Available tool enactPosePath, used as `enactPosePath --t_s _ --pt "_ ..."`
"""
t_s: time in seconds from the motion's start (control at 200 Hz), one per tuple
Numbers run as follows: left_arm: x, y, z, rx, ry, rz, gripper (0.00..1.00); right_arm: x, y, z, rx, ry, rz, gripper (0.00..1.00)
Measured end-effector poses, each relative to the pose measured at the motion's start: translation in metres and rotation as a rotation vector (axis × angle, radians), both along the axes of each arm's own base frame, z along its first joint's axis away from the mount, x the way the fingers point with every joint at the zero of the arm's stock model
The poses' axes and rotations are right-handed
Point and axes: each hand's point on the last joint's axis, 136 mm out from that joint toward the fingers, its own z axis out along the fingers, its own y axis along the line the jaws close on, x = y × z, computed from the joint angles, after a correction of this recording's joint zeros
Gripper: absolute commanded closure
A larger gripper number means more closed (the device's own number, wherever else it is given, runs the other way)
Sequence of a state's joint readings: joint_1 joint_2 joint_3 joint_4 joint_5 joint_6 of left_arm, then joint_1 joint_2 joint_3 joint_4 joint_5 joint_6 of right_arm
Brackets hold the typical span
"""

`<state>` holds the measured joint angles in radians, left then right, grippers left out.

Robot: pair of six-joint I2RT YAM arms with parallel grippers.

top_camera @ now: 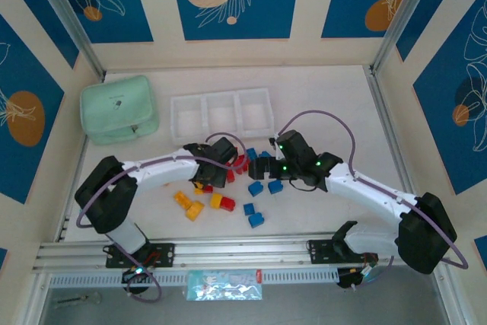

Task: Sort the legos into containers by color
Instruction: Pick up the lego from the middle-left of the table, then place the lego in the container.

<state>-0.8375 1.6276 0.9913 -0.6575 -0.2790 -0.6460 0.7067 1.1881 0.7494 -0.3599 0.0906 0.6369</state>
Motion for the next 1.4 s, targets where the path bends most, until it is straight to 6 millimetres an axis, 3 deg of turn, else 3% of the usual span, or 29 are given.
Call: enactPosePath --t_s 0.465,0.695,0.915,1.015,1.21,1.305,1.4 --pt "0.007 -0.006 -0.017 0.034 0.011 -0.024 0.55 0.001 -0.001 0.000 0.000 0.000 -0.004 0.01" --pt "0.010 -0.008 -0.017 0.029 0.006 -0.024 0.67 0.002 -0.002 0.000 0.000 0.000 -0.010 0.01" --pt "0.010 -0.009 -0.014 0.023 0.000 -0.023 0.72 0.004 -0.005 0.000 -0.003 0.000 -0.016 0.01" --pt "0.012 -0.011 0.002 -0.014 -0.034 -0.023 0.72 0.002 -0.007 0.000 -0.010 0.001 -0.011 0.01" --pt "0.023 -0.001 0.068 -0.119 -0.194 0.005 0.72 0.008 0.000 0.021 0.016 -0.038 0.009 0.01" --pt "0.037 0.020 0.096 -0.157 -0.271 0.061 0.72 0.016 0.009 0.037 0.045 -0.071 0.019 0.01" --pt "0.057 0.045 0.112 -0.171 -0.326 0.135 0.73 0.026 0.018 0.046 0.063 -0.091 0.027 0.01"
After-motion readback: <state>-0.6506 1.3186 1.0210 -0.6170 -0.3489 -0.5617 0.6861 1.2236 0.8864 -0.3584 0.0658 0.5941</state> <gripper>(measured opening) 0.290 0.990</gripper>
